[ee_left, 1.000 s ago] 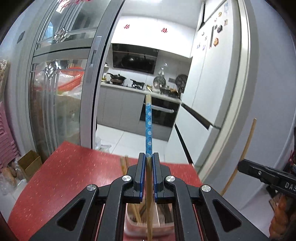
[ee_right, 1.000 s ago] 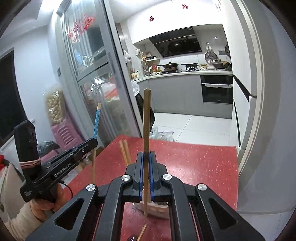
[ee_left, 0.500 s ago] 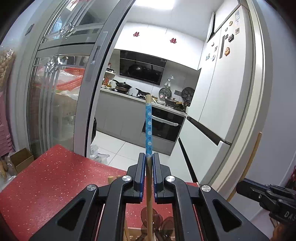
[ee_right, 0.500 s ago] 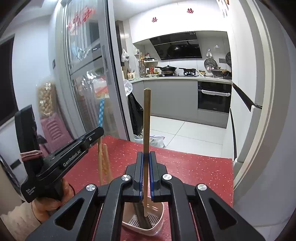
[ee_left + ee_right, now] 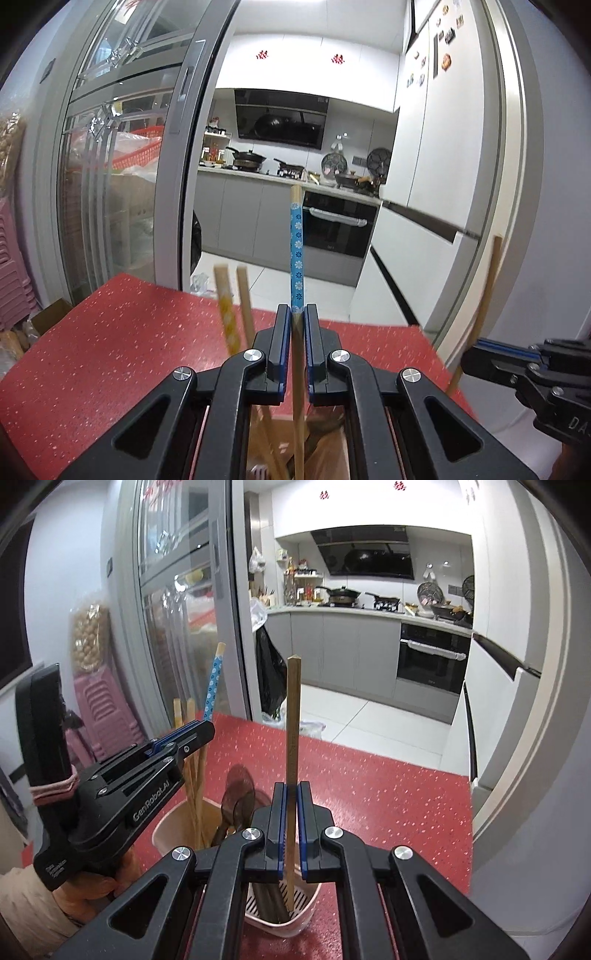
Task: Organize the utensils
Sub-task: 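Lower the chopsticks into the caddy and open both grippers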
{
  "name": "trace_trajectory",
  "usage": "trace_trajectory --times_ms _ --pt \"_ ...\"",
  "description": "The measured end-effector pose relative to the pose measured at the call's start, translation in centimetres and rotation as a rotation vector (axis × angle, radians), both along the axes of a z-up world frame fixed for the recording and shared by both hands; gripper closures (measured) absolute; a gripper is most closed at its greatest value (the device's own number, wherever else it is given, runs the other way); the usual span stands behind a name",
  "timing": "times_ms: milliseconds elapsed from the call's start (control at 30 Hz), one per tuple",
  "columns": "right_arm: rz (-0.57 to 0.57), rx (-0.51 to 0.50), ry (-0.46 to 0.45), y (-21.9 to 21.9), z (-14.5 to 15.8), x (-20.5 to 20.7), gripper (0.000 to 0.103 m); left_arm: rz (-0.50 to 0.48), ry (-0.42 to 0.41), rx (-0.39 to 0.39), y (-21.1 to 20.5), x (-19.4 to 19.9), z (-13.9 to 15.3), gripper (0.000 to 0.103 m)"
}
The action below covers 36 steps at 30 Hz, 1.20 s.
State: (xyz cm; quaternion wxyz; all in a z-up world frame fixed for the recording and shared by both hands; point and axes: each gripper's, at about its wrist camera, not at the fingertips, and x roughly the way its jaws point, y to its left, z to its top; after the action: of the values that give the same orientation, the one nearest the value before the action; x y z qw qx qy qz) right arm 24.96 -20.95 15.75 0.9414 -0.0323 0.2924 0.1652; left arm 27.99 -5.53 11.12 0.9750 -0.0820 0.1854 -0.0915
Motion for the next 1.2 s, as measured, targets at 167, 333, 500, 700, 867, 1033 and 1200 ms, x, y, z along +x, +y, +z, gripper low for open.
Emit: trace_trajectory --times_ms 167,333,500,700,867,1033,1200 --pt "0.012 -0.002 0.057 1.0 -1.3 1.1 0.097 -0.003 0.051 0.043 0.2 -0.6 -1.0 0.07" --pt "0.003 0.028 0.098 1.2 -2.0 2.4 0.097 -0.001 0.091 0.061 0.6 -1.1 -1.4 0.07" --pt "-0.01 0.061 0.134 1.2 -2.2 3.5 0.096 -0.009 0.114 0.063 1.0 -1.6 -1.1 0.07" --pt "-0.021 0.102 0.17 0.8 -2.5 4.1 0.084 -0.011 0.142 0.068 1.3 -2.5 -0.9 0.07" --pt "-0.028 0.133 0.17 0.4 -2.0 3.7 0.068 -0.014 0.168 0.071 1.5 -3.5 -0.7 0.07" --pt "-0.042 0.163 0.178 -0.1 -1.5 2.7 0.06 -0.024 0.183 0.081 1.5 -4.8 -0.5 0.07" --pt "-0.047 0.179 0.191 -0.6 -1.3 0.9 0.052 -0.022 0.222 0.09 2.0 -5.9 -0.5 0.07"
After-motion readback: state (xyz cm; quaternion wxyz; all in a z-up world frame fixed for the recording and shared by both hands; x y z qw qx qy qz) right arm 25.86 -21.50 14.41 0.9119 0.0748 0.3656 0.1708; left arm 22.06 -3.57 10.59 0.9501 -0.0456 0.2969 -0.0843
